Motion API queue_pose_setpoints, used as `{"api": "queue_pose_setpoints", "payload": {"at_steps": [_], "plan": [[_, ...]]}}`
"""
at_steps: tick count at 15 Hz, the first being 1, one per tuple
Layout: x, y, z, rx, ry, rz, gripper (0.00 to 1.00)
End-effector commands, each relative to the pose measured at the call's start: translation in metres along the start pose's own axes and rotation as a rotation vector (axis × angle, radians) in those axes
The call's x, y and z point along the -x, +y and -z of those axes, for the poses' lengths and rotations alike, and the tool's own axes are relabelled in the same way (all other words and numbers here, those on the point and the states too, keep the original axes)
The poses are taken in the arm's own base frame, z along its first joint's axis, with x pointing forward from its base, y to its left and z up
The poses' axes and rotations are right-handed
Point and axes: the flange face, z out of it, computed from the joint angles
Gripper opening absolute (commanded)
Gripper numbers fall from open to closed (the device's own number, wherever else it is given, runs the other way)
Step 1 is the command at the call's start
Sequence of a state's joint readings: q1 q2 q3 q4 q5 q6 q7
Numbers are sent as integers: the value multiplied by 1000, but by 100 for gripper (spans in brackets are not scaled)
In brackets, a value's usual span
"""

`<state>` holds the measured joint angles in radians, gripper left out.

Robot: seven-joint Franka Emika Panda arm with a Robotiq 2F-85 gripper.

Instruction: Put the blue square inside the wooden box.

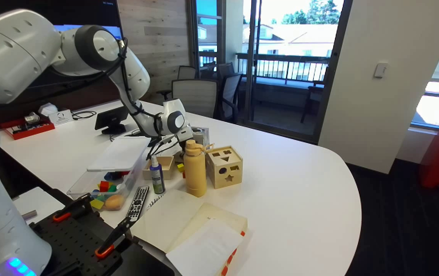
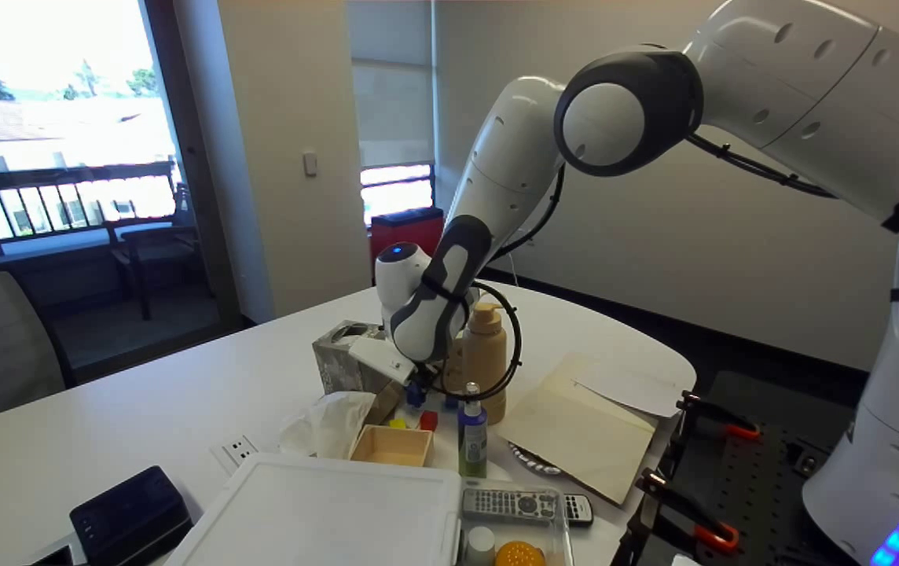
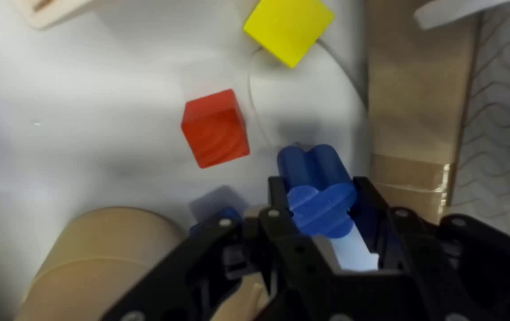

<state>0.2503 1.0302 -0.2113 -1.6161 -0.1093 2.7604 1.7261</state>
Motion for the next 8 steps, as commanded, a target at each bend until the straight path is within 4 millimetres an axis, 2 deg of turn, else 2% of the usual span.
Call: {"api": "queue_pose_setpoints", "payload": {"at_steps": [1,4,8], "plan": [[12,-17,61,-12,17,92,15],[13,-34,111,-30,41,142,15],[-9,-52,168,-22,54,170,15]]}}
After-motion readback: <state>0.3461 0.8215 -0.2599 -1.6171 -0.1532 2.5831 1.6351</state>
